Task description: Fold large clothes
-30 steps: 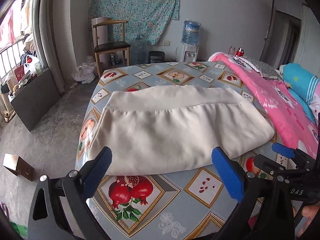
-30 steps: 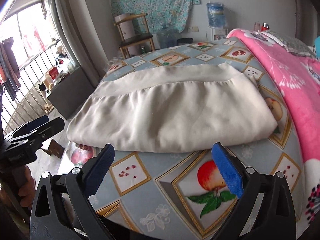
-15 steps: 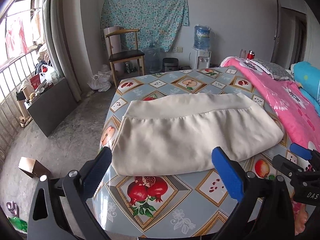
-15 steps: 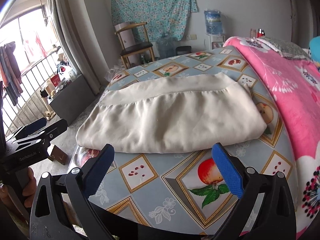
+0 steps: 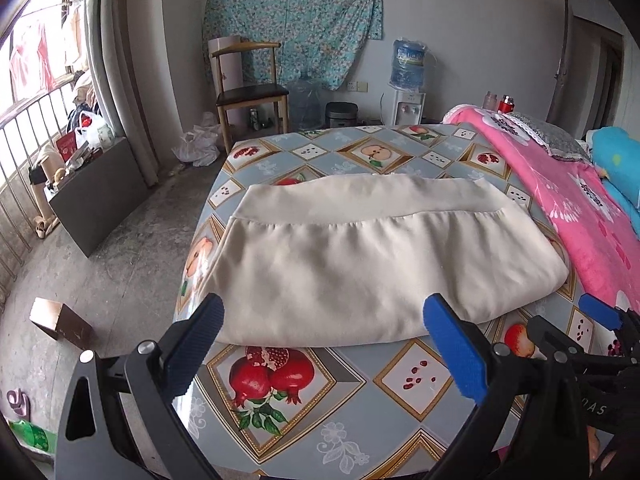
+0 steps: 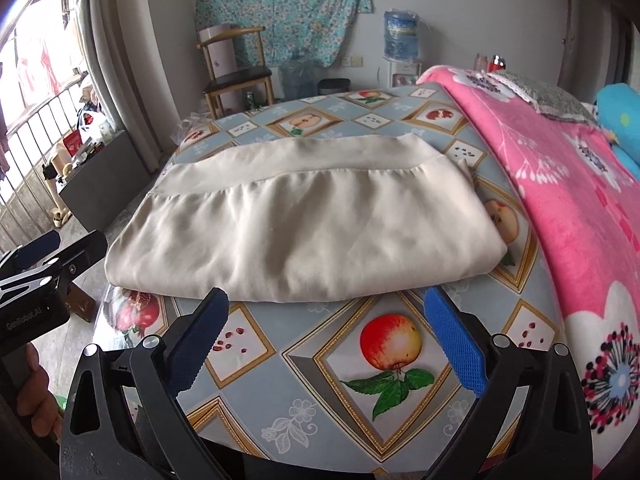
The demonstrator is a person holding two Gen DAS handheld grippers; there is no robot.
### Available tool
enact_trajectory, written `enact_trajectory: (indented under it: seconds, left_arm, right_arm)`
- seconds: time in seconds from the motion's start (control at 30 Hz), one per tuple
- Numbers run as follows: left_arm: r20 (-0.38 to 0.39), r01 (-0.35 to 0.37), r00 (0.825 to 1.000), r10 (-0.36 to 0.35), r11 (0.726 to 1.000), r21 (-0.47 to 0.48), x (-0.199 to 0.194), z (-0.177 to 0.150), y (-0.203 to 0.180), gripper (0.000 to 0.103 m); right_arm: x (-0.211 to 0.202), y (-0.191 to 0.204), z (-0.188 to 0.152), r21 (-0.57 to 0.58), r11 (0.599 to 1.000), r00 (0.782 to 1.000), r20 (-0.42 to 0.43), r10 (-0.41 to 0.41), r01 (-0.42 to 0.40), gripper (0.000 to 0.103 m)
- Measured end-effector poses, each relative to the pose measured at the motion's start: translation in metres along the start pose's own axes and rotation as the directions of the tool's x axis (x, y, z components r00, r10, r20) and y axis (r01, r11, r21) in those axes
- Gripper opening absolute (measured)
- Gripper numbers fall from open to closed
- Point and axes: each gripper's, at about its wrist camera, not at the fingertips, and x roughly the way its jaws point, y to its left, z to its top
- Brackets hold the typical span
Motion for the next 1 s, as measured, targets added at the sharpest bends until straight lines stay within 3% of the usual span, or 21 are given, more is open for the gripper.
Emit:
enact_trajectory:
  seconds: [0.2,1.0]
  left_arm:
    - [-0.113,-0.01,0.994,0.002,0.997,-0.073,0.022,-0.004,0.004,0.099]
    - [-0.227,-0.013,0.974,0.011,1.0,-0.008,0.038,-0.016,-0.01,0.099]
  right_arm:
    - [0.011,0.0,-0.001,-0.017,0.999,0.999,-0.039,-0.029,0.028,0.095]
    - [0.02,-0.001,-0.009,-0.039,0.994,0.986,-0.127,-0.105,0.101,0.095]
